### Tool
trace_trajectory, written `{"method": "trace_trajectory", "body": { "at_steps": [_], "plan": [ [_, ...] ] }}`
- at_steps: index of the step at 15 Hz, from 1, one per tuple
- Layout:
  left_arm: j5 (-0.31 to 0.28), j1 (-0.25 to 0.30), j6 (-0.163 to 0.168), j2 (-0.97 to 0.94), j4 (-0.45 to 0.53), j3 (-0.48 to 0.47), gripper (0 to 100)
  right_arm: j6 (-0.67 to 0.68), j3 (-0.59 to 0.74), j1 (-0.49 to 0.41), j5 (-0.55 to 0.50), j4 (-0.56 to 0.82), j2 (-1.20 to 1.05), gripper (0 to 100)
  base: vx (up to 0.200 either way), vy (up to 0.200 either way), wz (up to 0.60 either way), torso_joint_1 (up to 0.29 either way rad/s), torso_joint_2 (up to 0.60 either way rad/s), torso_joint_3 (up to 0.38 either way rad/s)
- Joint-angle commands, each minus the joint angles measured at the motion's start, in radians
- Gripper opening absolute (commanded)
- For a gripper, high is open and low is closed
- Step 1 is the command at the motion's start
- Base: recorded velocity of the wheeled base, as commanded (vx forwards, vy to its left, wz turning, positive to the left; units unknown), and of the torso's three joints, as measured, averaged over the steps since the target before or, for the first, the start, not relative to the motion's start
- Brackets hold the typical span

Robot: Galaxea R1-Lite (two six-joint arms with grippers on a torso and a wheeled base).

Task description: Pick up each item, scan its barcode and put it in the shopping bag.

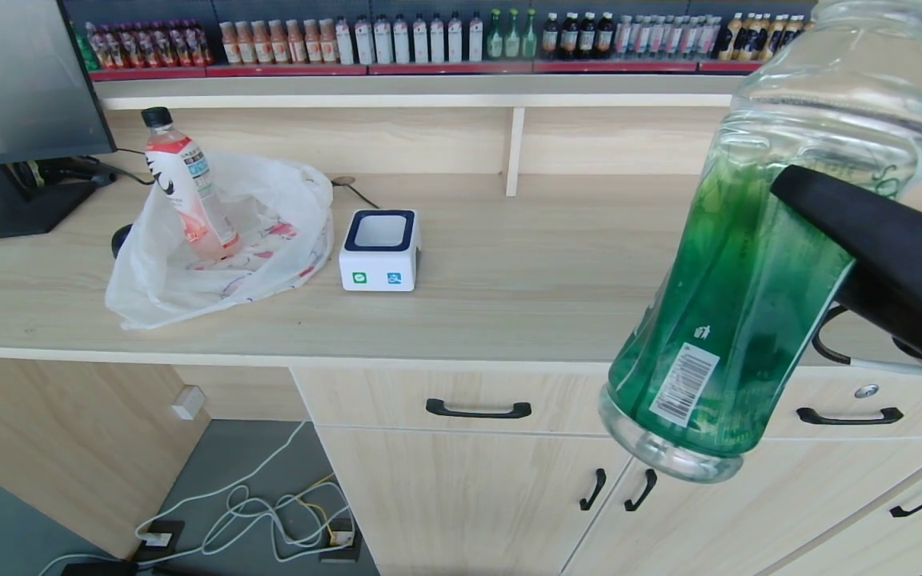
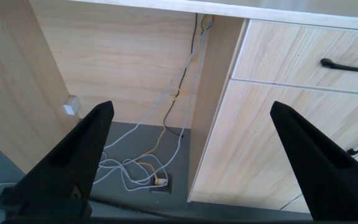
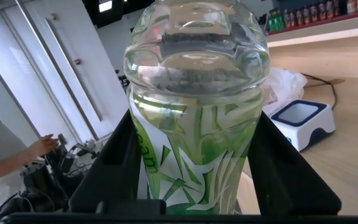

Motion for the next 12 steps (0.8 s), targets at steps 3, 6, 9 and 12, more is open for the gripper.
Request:
{"method": "trace_trajectory", "body": {
  "at_steps": [3,6,9,12],
  "plan": [
    [-0.001,0.0,0.0,0.0,0.0,0.0,100,0.0,0.001,0.001,0.001,-0.001,0.01,0,0.0,0.0,0.0,0.0,0.0,0.0],
    [-0.001,0.0,0.0,0.0,0.0,0.0,100,0.0,0.003,0.001,-0.001,-0.001,0.01,0,0.0,0.0,0.0,0.0,0.0,0.0],
    [0.001,0.0,0.0,0.0,0.0,0.0,100,-0.003,0.007,0.001,-0.001,-0.001,0.014,0,0.0,0.0,0.0,0.0,0.0,0.0],
    [-0.001,0.0,0.0,0.0,0.0,0.0,100,-0.006,0.052,-0.01,-0.003,-0.002,0.031,0,0.0,0.0,0.0,0.0,0.0,0.0]
  ]
}}
